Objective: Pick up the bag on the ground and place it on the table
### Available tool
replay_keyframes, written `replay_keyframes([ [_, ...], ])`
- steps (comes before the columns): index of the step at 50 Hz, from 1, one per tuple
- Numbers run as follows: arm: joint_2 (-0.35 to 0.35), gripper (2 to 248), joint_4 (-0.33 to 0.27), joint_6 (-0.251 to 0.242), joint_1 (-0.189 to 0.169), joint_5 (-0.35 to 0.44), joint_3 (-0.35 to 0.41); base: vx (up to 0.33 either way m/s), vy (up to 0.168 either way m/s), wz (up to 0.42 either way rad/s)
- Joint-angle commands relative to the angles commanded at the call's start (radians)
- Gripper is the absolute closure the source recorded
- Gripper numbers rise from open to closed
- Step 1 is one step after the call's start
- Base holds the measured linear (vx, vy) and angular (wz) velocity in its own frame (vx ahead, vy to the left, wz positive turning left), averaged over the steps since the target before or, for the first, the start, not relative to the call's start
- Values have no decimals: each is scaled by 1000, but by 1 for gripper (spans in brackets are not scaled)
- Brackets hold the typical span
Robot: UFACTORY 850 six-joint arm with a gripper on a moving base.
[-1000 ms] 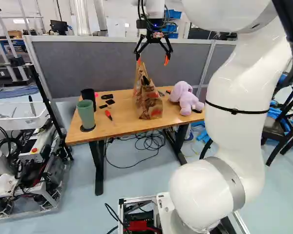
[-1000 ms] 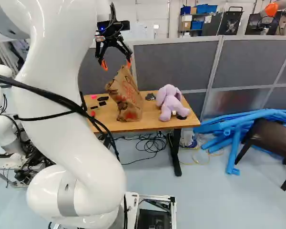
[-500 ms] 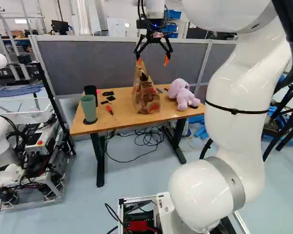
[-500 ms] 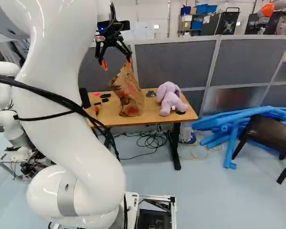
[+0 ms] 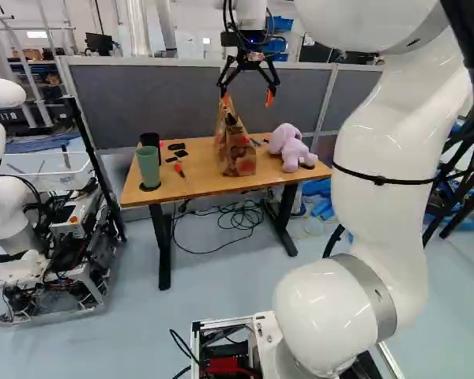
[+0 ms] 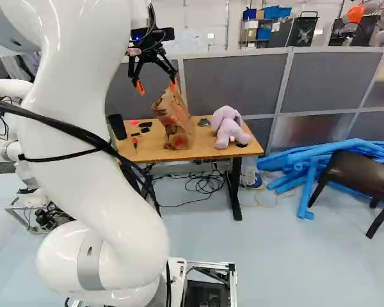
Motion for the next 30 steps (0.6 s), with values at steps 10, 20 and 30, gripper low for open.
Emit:
replay_keyframes([
  [10, 0, 3, 0, 0, 0, 0, 0, -123, -1, 7],
  [20, 0, 3, 0, 0, 0, 0, 0, -106, -2, 4],
  [30, 0, 3, 0, 0, 0, 0, 0, -51, -1, 1],
])
